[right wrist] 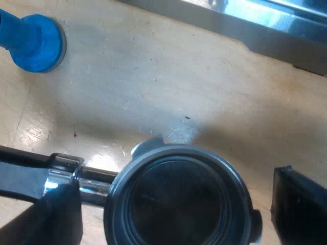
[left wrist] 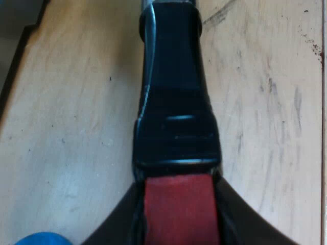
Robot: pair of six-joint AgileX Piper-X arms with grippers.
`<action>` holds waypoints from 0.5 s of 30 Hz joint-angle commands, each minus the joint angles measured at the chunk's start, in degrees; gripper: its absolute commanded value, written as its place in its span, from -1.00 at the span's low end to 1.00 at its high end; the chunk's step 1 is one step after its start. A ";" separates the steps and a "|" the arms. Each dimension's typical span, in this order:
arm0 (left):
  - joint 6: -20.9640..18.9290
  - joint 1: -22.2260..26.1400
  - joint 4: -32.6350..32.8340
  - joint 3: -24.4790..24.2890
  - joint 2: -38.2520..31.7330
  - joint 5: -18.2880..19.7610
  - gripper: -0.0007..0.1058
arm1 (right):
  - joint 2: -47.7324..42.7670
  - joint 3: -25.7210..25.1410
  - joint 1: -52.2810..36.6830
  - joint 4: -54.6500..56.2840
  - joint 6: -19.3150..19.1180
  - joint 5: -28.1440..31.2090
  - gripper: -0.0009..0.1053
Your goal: Put the handle in the coffee machine
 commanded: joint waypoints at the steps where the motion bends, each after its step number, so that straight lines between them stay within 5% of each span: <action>1: -0.57 -0.19 -1.83 -0.38 -0.48 0.91 -0.98 | -0.55 -0.63 0.02 -0.03 -0.71 -0.35 0.46; 5: -4.40 -0.07 -1.83 -0.38 -0.48 1.13 -0.98 | -0.55 -1.12 0.02 -0.03 -0.71 0.19 0.46; 15: -4.57 4.95 -1.41 -0.38 -2.52 1.80 -0.98 | -0.55 -4.74 0.02 0.07 -1.09 3.15 0.46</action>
